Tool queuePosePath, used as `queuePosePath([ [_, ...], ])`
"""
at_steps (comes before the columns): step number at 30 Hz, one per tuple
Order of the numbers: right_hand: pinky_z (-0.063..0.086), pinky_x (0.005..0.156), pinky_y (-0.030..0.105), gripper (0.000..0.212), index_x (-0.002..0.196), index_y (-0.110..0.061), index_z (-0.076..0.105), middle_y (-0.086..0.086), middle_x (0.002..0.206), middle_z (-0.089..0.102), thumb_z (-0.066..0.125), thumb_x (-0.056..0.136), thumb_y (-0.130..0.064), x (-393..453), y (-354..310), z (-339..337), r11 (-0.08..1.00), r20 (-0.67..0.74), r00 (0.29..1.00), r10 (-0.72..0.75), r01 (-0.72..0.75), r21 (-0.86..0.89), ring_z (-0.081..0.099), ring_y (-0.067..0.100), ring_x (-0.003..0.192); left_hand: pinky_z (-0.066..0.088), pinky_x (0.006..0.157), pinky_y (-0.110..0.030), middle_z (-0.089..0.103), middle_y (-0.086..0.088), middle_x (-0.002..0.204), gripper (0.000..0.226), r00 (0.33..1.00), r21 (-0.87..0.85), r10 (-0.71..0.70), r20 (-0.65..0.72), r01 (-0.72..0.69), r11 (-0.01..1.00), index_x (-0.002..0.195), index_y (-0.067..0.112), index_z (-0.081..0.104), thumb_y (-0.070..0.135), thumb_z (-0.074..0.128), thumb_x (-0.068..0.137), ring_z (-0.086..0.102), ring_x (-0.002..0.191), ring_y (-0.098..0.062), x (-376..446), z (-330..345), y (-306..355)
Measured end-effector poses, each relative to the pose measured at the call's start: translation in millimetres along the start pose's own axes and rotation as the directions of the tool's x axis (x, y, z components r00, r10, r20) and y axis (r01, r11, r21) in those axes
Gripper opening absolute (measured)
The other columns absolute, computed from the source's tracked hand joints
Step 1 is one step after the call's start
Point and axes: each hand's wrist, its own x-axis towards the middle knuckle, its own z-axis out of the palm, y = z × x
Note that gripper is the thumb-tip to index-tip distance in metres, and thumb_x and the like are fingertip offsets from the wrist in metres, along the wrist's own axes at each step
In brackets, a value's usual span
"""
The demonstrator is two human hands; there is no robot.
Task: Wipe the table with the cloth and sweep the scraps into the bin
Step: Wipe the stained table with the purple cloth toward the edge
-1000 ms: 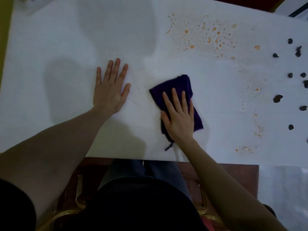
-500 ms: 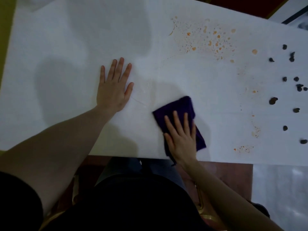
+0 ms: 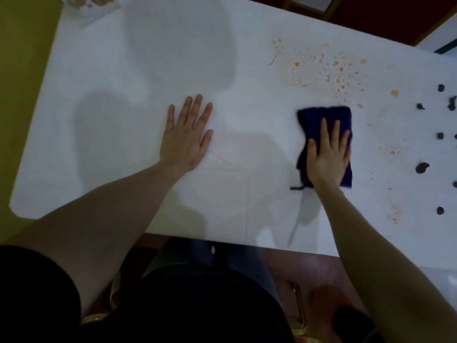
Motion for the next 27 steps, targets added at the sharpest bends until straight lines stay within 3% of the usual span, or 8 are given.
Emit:
queuePosePath([
  [3, 0.012, 0.120, 0.056, 0.061, 0.157, -0.033, 0.015, 0.002, 0.166, 0.008, 0.022, 0.099, -0.051, -57.6, 5.8, 10.7, 1.000, -0.017, 1.000, -0.019, 0.019, 0.019, 0.003, 0.031, 0.152, 0.006, 0.124, -0.050, 0.010, -0.004, 0.167, 0.062, 1.000, -0.063, 0.009, 0.013, -0.008, 0.998, 0.159, 0.023, 0.012, 0.044, 0.016, 0.101, 0.009, 0.154, -0.023, 0.3, -3.4, -2.5],
  [6, 0.014, 0.119, 0.057, 0.059, 0.156, -0.033, 0.017, 0.002, 0.165, 0.010, 0.026, 0.100, -0.048, -116.7, -23.9, 28.9, 0.980, 0.042, 0.980, -0.197, 0.198, -0.028, 0.005, 0.031, 0.152, 0.008, 0.124, -0.041, 0.010, -0.003, 0.167, 0.062, 1.000, -0.131, 0.029, -0.003, -0.029, 0.991, 0.159, 0.024, 0.011, 0.041, 0.019, 0.100, 0.009, 0.154, -0.022, 0.4, -10.6, -23.4],
  [10, 0.015, 0.120, 0.055, 0.054, 0.155, -0.034, 0.025, 0.002, 0.164, 0.018, 0.034, 0.102, -0.043, -132.8, -89.8, 48.6, 0.845, 0.106, 0.845, -0.524, 0.532, -0.061, 0.009, 0.032, 0.152, 0.010, 0.124, -0.044, 0.014, -0.009, 0.166, 0.060, 1.000, -0.049, -0.002, -0.024, 0.001, 0.999, 0.159, 0.018, 0.015, 0.035, 0.022, 0.102, 0.012, 0.154, -0.027, -6.4, -11.2, -67.3],
  [13, 0.009, 0.122, 0.052, 0.052, 0.155, -0.035, 0.024, 0.000, 0.164, 0.017, 0.033, 0.104, -0.042, -85.5, -145.6, 52.0, 0.786, 0.126, 0.785, -0.606, 0.616, -0.055, 0.006, 0.030, 0.152, 0.008, 0.125, -0.044, 0.011, -0.008, 0.167, 0.060, 1.000, -0.004, 0.001, -0.013, -0.001, 1.000, 0.159, 0.017, 0.013, 0.037, 0.020, 0.103, 0.010, 0.154, -0.026, -8.6, -7.8, -74.5],
  [17, 0.006, 0.122, 0.050, 0.053, 0.155, -0.038, 0.023, -0.001, 0.165, 0.016, 0.030, 0.103, -0.044, 8.1, -180.5, 43.2, 0.842, 0.101, 0.841, -0.532, 0.538, -0.043, 0.009, 0.029, 0.152, 0.008, 0.125, -0.043, 0.010, -0.007, 0.167, 0.060, 1.000, -0.004, -0.002, -0.008, 0.002, 1.000, 0.159, 0.017, 0.013, 0.037, 0.018, 0.103, 0.008, 0.154, -0.025, -7.6, -9.0, -73.2],
  [21, 0.006, 0.122, 0.050, 0.055, 0.156, -0.036, 0.020, 0.003, 0.165, 0.013, 0.029, 0.102, -0.046, 74.3, -132.2, 19.0, 0.962, 0.039, 0.963, -0.267, 0.268, -0.046, 0.006, 0.031, 0.152, 0.010, 0.125, -0.044, 0.014, -0.007, 0.167, 0.060, 1.000, -0.028, 0.000, -0.011, -0.001, 1.000, 0.159, 0.017, 0.018, 0.037, 0.021, 0.102, 0.011, 0.154, -0.025, -8.4, -11.0, -73.1],
  [24, 0.005, 0.122, 0.050, 0.058, 0.157, -0.034, 0.018, 0.003, 0.166, 0.009, 0.026, 0.101, -0.048, 69.6, -76.3, 5.8, 0.997, 0.001, 0.997, -0.076, 0.076, -0.001, 0.003, 0.031, 0.152, 0.010, 0.125, -0.044, 0.014, -0.007, 0.167, 0.061, 1.000, -0.024, 0.003, 0.008, -0.003, 1.000, 0.159, 0.017, 0.017, 0.038, 0.020, 0.102, 0.011, 0.154, -0.026, -8.5, -12.0, -72.2],
  [27, 0.005, 0.122, 0.051, 0.061, 0.157, -0.032, 0.016, 0.003, 0.166, 0.007, 0.024, 0.099, -0.048, 25.6, -52.8, 8.8, 1.000, -0.023, 1.000, 0.016, -0.015, 0.020, 0.001, 0.030, 0.152, 0.013, 0.124, -0.044, 0.019, -0.009, 0.165, 0.062, 1.000, -0.049, -0.015, 0.011, 0.016, 0.999, 0.157, 0.016, 0.023, 0.038, 0.023, 0.099, 0.017, 0.152, -0.027, -7.0, -16.5, -71.9],
])
